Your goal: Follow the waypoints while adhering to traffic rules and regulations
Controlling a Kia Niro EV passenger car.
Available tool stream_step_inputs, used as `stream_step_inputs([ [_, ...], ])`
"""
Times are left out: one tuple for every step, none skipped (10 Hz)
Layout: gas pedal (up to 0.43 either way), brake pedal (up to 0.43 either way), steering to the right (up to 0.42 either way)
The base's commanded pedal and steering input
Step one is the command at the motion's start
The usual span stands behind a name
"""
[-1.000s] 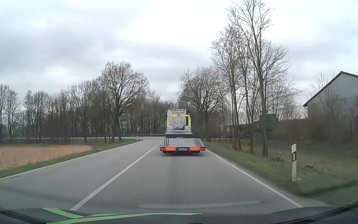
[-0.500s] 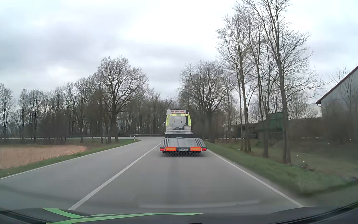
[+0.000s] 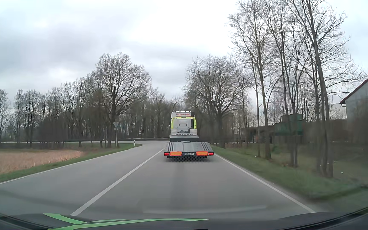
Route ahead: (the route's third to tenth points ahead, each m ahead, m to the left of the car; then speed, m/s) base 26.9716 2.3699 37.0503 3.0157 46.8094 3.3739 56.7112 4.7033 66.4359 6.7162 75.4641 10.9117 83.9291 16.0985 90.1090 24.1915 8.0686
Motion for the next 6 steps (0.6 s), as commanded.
stream_step_inputs([
  [0.000,0.000,-0.004],
  [0.000,0.000,-0.004],
  [0.000,0.000,-0.004],
  [0.000,0.000,-0.004],
  [0.000,0.000,-0.004],
  [0.000,0.000,-0.004],
])
